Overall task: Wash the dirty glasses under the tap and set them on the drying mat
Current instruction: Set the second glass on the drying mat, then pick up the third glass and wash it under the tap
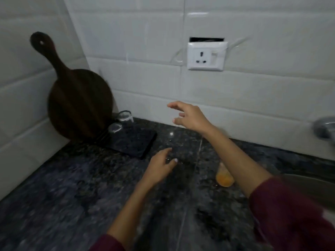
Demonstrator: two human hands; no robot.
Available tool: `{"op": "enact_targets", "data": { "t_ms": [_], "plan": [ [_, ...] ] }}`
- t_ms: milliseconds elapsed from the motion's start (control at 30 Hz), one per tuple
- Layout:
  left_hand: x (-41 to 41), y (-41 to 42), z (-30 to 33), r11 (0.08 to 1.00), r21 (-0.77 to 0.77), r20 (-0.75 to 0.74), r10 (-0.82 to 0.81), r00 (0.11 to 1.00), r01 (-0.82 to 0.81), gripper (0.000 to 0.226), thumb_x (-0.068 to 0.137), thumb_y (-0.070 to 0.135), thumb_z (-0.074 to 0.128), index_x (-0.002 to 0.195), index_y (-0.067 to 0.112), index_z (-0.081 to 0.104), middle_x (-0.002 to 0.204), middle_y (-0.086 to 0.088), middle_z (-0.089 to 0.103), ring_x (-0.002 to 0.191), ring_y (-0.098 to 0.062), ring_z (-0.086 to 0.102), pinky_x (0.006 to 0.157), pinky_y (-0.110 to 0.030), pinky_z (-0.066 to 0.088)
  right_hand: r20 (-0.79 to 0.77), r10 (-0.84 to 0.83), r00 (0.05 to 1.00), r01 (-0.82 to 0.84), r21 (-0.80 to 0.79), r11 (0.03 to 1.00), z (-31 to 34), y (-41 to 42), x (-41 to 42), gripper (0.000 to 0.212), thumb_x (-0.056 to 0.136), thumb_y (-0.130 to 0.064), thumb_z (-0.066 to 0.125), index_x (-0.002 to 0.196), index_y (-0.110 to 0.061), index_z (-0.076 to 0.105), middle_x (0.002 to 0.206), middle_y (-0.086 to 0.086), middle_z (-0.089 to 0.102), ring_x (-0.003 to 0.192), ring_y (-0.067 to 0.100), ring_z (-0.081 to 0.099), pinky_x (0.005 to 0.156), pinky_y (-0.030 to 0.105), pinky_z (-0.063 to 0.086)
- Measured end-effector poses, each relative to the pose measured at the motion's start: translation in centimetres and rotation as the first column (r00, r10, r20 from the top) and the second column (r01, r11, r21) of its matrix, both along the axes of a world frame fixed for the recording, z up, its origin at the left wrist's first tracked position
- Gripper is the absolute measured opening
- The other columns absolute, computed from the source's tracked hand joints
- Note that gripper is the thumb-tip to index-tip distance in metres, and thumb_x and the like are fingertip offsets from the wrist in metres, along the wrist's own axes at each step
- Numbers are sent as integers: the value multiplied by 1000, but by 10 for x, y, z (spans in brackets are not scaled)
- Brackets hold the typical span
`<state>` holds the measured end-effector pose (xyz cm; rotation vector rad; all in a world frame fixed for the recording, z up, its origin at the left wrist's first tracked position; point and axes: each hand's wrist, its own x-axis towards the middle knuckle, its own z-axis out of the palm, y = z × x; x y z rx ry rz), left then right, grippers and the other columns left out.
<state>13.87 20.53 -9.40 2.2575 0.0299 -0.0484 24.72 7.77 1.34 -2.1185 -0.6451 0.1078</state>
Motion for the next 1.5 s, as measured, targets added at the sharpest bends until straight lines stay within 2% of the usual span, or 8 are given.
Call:
{"op": "enact_targets", "data": {
  "t_ms": [333, 433, 567, 800, 967, 1100, 1267, 1500],
  "plan": [
    [0, -124, -23, 942, -237, -109, -270, 957, 239, 108, 61, 29, 87, 148, 17, 24, 145, 5, 35, 136, -13, 33, 108, -27, 32, -108, -409, 906, 417, 74, 906, -10, -206, -90, 39, 83, 8, 53, 113, -15, 62, 115, 4, 65, 109, 14, 60, 102, 28, 44],
    [6, -155, -22, 943, -265, -16, -213, 977, 201, 101, 56, 20, 88, 141, 15, 33, 134, 2, 47, 124, -14, 46, 94, -19, 39, -130, -466, 875, 480, 100, 872, -19, -237, -107, 39, 82, 12, 51, 112, -10, 62, 114, 8, 65, 107, 17, 61, 99, 27, 45],
    [11, -180, -27, 960, -278, 3, -6, 1000, 6, 88, 63, 17, 88, 137, 8, 41, 134, -9, 52, 123, -26, 50, 98, -36, 44, -158, -477, 865, 496, 125, 859, -25, -267, -126, 38, 83, 13, 50, 112, -9, 62, 111, 6, 64, 106, 15, 60, 96, 26, 45],
    [-3, -186, -11, 942, -309, 95, 167, 981, -130, 48, 67, 10, 84, 102, 15, 52, 103, -4, 57, 99, -23, 55, 74, -29, 40, -159, -562, 812, 582, 159, 797, -36, -328, -147, 36, 82, 12, 50, 109, -8, 63, 108, 7, 67, 107, 19, 62, 99, 30, 46],
    [-10, -187, 47, 933, -288, 242, 287, 927, -214, 54, 61, 24, 88, 105, 16, 58, 101, -3, 65, 97, -24, 62, 81, -40, 51, 136, -757, 640, 766, -24, 643, -35, -371, -139, 39, 85, 1, 50, 123, -7, 55, 119, 12, 63, 107, 28, 58, 91, 38, 46],
    [-22, -219, 95, 935, -336, 296, 217, 930, -111, 74, 59, 24, 90, 123, 17, 55, 114, 1, 64, 106, -19, 60, 90, -38, 50, 198, -743, 639, 760, -306, 573, -40, -386, -105, 43, 90, -18, 49, 127, 1, 39, 127, 22, 50, 115, 41, 46, 90, 47, 42],
    [-39, -273, 107, 937, -349, 214, 51, 976, 28, 81, 56, 19, 90, 128, 16, 54, 113, -1, 68, 102, -16, 64, 89, -34, 53, 84, -830, 551, 811, -288, 509, -36, -390, -73, 40, 94, -25, 41, 124, 1, 40, 119, 24, 58, 105, 41, 57, 77, 41, 43],
    [-37, -331, 76, 938, -294, 27, -186, 982, 185, 52, 53, 7, 90, 87, 33, 59, 91, 3, 71, 87, -15, 68, 79, -31, 54, 238, -785, 572, 808, -326, 491, -44, -397, -67, 32, 96, -18, 27, 114, -2, 48, 111, 25, 61, 101, 41, 57, 71, 39, 38]
  ]
}}
